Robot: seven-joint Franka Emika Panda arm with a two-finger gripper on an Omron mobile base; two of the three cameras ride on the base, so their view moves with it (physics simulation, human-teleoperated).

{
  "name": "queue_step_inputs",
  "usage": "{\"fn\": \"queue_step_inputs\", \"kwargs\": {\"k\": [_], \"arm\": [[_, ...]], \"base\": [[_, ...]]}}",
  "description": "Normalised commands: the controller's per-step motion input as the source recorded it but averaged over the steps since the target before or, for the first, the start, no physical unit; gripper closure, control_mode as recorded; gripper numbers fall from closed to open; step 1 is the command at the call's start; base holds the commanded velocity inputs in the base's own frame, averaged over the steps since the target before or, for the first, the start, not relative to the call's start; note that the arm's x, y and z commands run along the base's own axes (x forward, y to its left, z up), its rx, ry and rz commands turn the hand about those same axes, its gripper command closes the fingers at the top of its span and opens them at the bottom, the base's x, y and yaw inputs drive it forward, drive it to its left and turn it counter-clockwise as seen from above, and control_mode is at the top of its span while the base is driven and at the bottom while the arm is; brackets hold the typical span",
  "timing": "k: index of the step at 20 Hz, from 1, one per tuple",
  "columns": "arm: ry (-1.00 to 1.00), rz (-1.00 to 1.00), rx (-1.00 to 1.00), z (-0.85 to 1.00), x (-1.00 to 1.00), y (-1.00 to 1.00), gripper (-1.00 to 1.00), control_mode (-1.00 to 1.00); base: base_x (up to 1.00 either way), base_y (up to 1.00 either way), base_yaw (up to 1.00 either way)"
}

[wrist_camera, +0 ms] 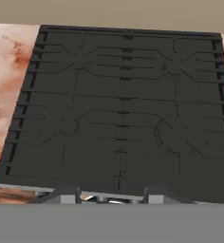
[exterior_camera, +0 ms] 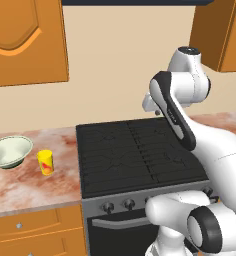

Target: Pick the cup and bowl from the counter and place them on the counter next to the sink.

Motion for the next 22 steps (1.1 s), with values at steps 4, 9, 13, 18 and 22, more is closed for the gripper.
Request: {"fn": "queue_step_inputs", "kwargs": {"k": [4, 9, 13, 18, 22], "arm": [[0.02, 0.00, 0.00, 0.00, -0.05, 0.00, -1.00, -1.00], [0.07, 0.00, 0.02, -0.11, -0.04, 0.17, -1.00, -1.00], [0.09, 0.00, 0.02, -0.12, -0.08, 0.27, -1.00, -1.00], [0.09, 0.00, 0.04, -0.11, -0.05, 0.55, -1.00, -1.00], [0.05, -0.01, 0.04, -0.25, 0.00, 0.63, -1.00, -1.00]], "base": [[0.00, 0.00, 0.00], [0.00, 0.00, 0.00], [0.00, 0.00, 0.00], [0.00, 0.00, 0.00], [0.00, 0.00, 0.00]]}}
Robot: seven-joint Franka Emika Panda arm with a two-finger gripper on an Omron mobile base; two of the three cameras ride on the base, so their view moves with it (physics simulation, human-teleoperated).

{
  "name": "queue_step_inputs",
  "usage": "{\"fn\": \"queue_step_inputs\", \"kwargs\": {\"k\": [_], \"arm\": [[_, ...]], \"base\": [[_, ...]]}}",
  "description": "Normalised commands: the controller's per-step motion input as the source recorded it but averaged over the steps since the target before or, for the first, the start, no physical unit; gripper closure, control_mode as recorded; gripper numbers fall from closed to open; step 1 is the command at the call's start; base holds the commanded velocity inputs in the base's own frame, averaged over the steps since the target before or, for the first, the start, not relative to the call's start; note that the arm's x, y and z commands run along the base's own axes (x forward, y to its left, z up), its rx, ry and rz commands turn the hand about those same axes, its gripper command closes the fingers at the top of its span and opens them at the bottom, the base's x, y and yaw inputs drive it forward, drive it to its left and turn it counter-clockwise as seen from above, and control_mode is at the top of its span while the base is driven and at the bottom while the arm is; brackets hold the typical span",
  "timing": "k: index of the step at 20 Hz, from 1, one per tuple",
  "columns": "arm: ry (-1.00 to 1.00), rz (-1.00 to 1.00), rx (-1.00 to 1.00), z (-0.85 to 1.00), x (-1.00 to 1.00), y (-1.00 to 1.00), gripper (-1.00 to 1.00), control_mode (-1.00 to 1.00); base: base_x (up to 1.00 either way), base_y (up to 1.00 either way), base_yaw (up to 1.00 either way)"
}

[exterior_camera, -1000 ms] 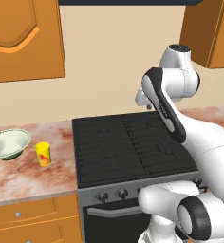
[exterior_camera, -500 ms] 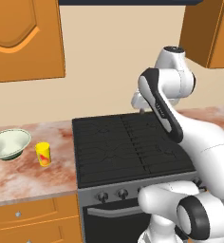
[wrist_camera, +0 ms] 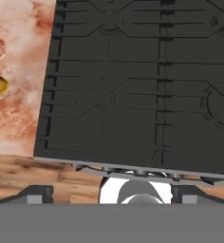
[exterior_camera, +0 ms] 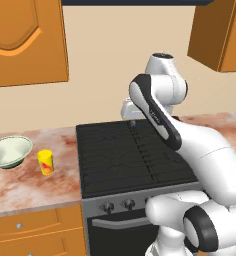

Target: Pick the cup and bowl from the counter and place them on the counter next to the sink.

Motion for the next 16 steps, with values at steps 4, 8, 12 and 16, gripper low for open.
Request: {"fn": "queue_step_inputs", "kwargs": {"k": [4, 8, 12, 16], "arm": [[0.03, 0.00, 0.01, -0.16, 0.00, 0.67, -1.00, -1.00], [0.00, 0.00, 0.00, -0.05, -0.02, 0.29, -1.00, -1.00], [0.01, 0.00, 0.00, -0.04, -0.13, 0.37, -1.00, -1.00], [0.00, 0.00, 0.02, -0.28, -0.05, 0.47, -1.00, -1.00]], "base": [[0.00, 0.00, 0.00], [0.00, 0.00, 0.00], [0.00, 0.00, 0.00], [0.00, 0.00, 0.00]]}}
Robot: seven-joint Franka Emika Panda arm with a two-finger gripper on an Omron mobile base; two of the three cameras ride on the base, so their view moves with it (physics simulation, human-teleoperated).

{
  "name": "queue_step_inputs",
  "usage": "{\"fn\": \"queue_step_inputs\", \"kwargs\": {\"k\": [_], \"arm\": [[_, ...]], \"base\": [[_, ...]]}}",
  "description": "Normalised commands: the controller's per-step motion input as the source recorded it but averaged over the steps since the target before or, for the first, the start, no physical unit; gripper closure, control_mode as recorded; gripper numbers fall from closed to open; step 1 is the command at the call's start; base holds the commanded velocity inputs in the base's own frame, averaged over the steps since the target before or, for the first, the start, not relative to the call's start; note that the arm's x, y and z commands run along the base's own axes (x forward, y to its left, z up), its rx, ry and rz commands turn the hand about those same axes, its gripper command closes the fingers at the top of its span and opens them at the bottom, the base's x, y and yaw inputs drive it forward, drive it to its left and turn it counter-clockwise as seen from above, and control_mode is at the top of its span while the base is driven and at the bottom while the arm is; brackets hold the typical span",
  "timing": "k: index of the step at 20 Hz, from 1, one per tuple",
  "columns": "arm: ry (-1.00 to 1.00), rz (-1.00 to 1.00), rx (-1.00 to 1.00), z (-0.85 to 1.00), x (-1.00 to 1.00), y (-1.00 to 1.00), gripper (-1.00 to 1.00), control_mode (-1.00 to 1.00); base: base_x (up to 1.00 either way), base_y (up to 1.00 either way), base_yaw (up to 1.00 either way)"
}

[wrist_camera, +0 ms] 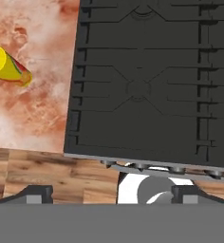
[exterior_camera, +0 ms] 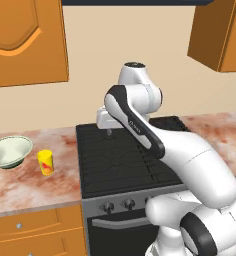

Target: Pick the cup and bowl from the counter and place them on the counter next to the sink.

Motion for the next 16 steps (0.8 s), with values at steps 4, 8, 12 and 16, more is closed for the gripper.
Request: {"fn": "queue_step_inputs", "kwargs": {"k": [4, 8, 12, 16], "arm": [[0.00, 0.00, 0.08, -0.38, 0.00, 0.46, -1.00, -1.00], [0.00, 0.00, 0.05, -0.19, 0.00, 0.36, -1.00, -1.00], [0.00, -0.02, 0.03, -0.18, 0.00, 0.57, -1.00, -1.00], [-0.01, -0.06, 0.01, -0.22, 0.06, 0.75, -1.00, -1.00]], "base": [[0.00, 0.00, 0.00], [0.00, 0.00, 0.00], [0.00, 0.00, 0.00], [0.00, 0.00, 0.00]]}}
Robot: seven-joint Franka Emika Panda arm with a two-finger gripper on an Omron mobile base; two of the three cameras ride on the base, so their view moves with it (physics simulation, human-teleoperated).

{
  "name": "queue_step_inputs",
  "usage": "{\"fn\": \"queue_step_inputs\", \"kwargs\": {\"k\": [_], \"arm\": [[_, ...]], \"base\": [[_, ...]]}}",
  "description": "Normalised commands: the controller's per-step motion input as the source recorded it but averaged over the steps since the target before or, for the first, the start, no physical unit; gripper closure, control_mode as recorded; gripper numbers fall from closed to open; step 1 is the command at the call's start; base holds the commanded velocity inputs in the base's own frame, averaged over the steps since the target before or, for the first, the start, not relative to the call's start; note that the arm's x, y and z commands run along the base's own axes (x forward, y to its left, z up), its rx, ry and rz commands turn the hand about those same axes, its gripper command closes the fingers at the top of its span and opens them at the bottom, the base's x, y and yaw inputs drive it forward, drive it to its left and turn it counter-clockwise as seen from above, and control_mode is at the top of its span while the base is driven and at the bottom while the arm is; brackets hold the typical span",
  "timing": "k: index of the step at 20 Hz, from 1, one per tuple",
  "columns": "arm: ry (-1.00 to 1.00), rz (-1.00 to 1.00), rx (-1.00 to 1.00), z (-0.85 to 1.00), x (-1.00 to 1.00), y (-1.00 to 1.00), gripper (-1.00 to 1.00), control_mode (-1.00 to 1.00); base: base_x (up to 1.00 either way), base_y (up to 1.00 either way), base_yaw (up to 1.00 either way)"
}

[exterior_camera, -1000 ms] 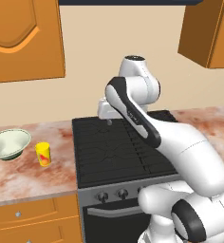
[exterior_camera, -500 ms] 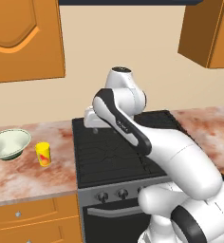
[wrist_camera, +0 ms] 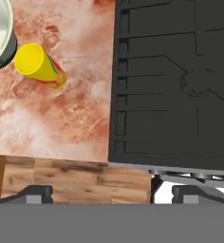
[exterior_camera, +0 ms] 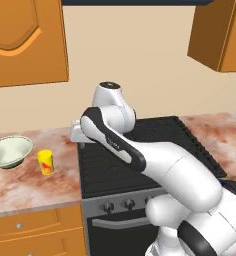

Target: Pick the cup and bowl from the counter and place them on the counter next to the sink.

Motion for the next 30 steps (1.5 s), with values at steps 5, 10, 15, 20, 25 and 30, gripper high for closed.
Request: {"fn": "queue_step_inputs", "kwargs": {"k": [5, 10, 15, 20, 25, 30], "arm": [[-0.01, -0.11, 0.00, -0.27, 0.21, 0.77, -1.00, -1.00], [-0.01, -0.13, 0.00, -0.14, 0.34, 0.62, -1.00, -1.00], [-0.03, -0.10, 0.00, 0.00, 0.28, 0.38, -1.00, -1.00], [0.00, -0.07, 0.00, 0.00, 0.31, 0.15, -1.00, -1.00], [0.00, 0.00, 0.00, -0.01, 0.44, 0.00, -1.00, -1.00], [0.00, 0.00, 0.00, -0.12, 0.55, 0.00, -1.00, -1.00]], "base": [[0.00, 0.00, 0.00], [0.00, 0.00, 0.00], [0.00, 0.00, 0.00], [0.00, 0.00, 0.00], [0.00, 0.00, 0.00], [0.00, 0.00, 0.00]]}}
